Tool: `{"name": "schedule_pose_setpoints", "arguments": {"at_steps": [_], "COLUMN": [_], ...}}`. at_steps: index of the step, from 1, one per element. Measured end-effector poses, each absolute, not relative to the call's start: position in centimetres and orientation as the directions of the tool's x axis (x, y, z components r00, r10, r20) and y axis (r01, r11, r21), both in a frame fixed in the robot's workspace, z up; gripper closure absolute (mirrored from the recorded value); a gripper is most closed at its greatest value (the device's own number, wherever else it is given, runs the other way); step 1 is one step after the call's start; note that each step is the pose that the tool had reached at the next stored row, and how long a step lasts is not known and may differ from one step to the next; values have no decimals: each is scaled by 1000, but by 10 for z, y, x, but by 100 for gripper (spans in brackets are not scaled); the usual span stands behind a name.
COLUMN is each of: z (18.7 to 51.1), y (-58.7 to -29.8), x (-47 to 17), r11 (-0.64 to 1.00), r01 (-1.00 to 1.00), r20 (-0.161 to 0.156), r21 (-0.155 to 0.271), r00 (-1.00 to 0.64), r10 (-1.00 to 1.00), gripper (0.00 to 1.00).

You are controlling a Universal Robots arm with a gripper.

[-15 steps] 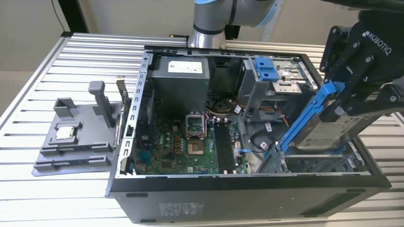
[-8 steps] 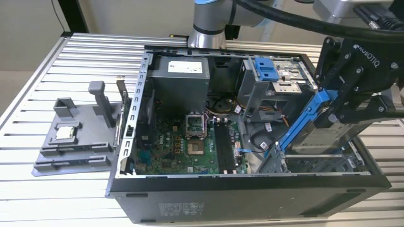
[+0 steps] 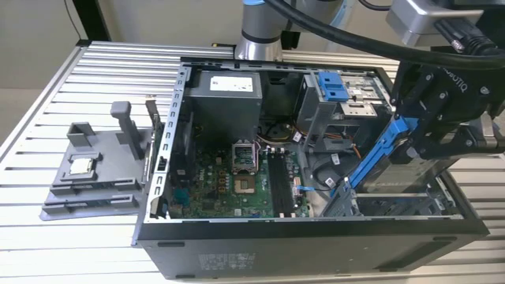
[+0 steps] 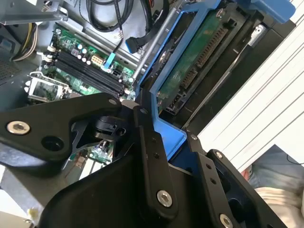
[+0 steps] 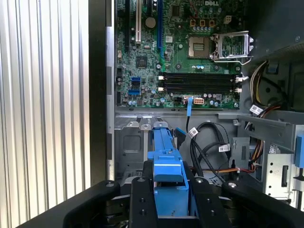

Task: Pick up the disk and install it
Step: 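Insert the disk into the insertion slot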

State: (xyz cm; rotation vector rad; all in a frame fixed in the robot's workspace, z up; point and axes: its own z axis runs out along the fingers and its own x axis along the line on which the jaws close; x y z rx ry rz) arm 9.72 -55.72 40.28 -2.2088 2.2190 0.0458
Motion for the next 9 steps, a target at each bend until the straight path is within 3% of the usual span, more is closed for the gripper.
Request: {"name": "schedule_pose_setpoints", "arguments": {"at_steps": [9], "z": [401], "y": [-557], "x": [97], "r11": [4], "r01": [-1000], "r20": [-28], "r21": [13], "r00": [-5], "r10": [-1000], "gripper": [100]}}
